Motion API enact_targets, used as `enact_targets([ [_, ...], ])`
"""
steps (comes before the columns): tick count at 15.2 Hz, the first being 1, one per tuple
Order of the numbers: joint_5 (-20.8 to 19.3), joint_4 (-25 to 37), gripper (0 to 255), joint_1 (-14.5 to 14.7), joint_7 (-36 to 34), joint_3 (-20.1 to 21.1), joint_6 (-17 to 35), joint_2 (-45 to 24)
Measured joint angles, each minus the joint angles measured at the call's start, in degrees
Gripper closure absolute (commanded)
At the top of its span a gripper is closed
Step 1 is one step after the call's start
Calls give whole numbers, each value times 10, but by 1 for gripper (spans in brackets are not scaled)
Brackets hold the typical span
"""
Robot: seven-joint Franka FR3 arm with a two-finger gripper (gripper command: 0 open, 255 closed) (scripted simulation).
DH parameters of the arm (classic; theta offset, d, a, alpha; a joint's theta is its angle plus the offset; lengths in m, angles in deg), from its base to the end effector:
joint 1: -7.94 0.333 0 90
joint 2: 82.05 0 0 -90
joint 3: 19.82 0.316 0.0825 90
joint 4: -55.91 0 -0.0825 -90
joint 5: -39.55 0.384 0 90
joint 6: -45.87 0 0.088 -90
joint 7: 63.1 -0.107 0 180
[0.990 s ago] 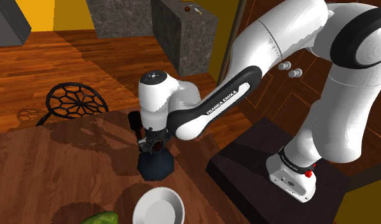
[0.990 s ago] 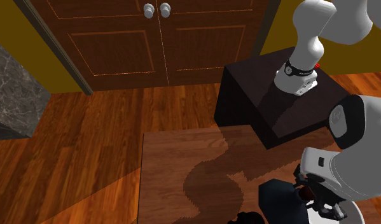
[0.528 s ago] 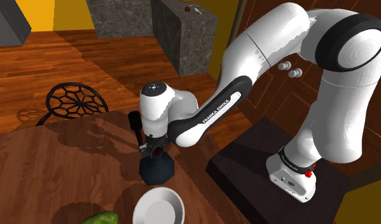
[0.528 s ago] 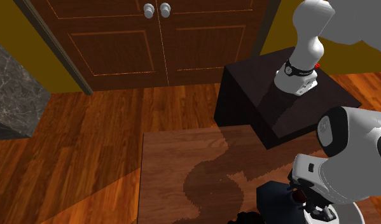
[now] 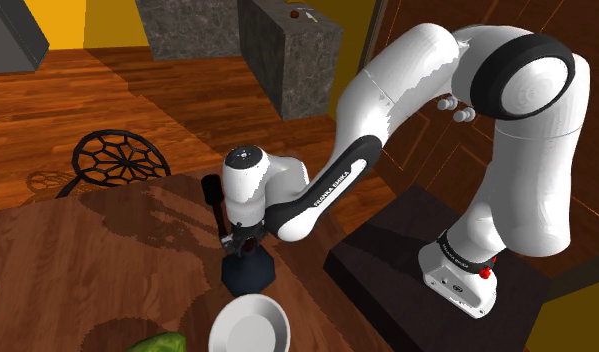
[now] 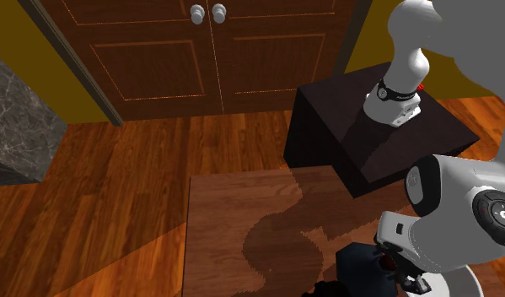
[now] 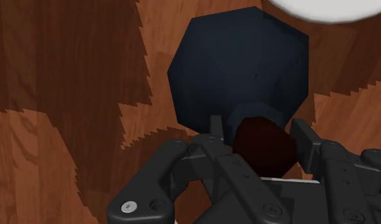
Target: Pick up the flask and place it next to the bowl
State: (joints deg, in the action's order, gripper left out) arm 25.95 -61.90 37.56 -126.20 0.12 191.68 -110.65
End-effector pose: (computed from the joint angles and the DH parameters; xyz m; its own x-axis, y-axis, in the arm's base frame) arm 0.3859 0.4535 0.2060 0.9966 -0.0824 -0.0075 -0.0826 -0.9957 -0.0414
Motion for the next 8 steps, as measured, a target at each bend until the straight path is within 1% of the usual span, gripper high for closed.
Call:
enact_targets([
  [6,-2,0,255,1,-1,-1,3,-3],
  [7,-2,0,0,1,-1,-1,4,-3],
  [8,-2,0,0,1,-1,-1,4,-3],
])
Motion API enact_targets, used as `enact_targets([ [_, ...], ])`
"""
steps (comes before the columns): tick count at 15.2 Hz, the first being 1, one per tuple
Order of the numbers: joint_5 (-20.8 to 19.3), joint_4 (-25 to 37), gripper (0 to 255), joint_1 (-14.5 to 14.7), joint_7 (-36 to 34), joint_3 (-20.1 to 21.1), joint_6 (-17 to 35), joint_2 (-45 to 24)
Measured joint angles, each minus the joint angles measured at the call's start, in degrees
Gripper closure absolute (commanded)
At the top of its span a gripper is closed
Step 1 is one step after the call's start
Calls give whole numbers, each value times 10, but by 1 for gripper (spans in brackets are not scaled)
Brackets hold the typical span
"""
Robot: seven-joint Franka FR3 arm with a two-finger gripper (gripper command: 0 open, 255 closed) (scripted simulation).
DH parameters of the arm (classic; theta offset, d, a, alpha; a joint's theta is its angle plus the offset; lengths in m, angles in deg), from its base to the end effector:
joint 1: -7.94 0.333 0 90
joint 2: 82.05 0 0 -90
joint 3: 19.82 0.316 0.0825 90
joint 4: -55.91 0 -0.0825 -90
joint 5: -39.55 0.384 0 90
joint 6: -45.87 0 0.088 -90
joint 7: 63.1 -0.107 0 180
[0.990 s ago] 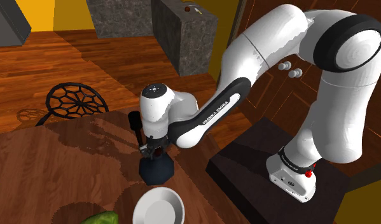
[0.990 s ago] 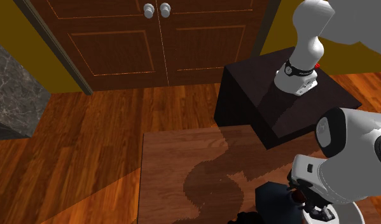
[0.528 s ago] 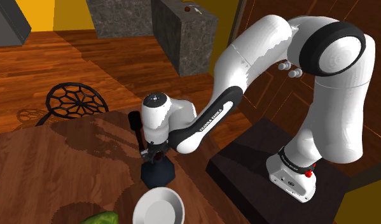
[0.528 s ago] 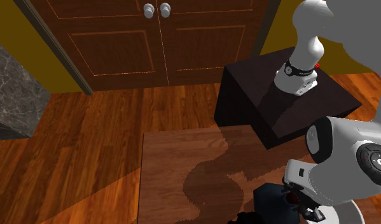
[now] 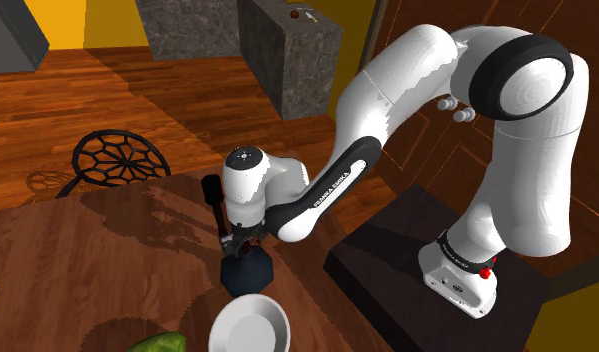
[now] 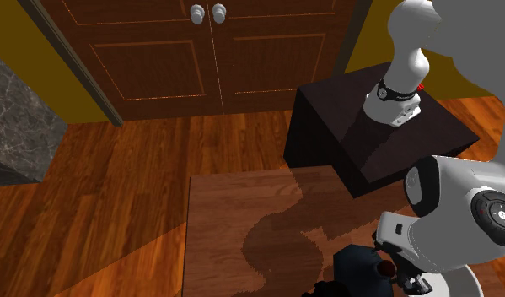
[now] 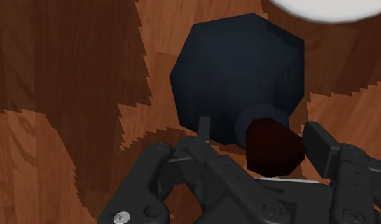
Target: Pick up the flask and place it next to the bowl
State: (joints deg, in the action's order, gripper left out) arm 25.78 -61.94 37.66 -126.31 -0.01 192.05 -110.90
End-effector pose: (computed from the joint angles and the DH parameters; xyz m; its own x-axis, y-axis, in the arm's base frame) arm 0.3857 0.4534 0.2036 0.9966 -0.0822 -0.0065 -0.0824 -0.9957 -0.0425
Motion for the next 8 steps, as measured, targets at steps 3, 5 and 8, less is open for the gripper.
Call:
enact_targets([
  [3,0,0,0,0,0,0,0,0],
  [5,0,0,0,0,0,0,0,0],
  [8,17,-3,0,-12,12,13,-28,33],
])
